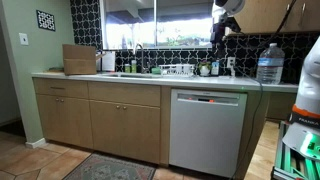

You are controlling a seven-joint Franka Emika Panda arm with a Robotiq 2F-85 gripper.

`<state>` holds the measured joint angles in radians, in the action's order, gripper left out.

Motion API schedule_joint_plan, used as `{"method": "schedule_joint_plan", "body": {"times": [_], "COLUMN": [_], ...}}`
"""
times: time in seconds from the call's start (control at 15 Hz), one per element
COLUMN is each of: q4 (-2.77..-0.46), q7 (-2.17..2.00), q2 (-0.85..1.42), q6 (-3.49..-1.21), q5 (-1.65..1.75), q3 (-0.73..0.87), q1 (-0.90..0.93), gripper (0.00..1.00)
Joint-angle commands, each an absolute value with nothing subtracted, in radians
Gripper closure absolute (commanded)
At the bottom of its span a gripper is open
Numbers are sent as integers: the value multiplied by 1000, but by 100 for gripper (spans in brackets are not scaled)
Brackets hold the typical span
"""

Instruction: Push a button on the dishwasher

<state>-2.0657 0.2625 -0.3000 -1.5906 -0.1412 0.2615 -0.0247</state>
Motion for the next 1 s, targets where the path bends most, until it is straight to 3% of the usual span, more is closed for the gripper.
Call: {"method": "schedule_joint_plan", "body": {"times": [0.0, 0.47, 0.93], "q4": [-2063, -2063, -2196], "q7": [270, 270, -15], "q2": [-296, -296, -298], "q6": [-1588, -1588, -1891], "q5": [-148, -148, 146], "q3": [234, 234, 40], "q1": [-57, -57, -54], "gripper": [0, 0, 0]}}
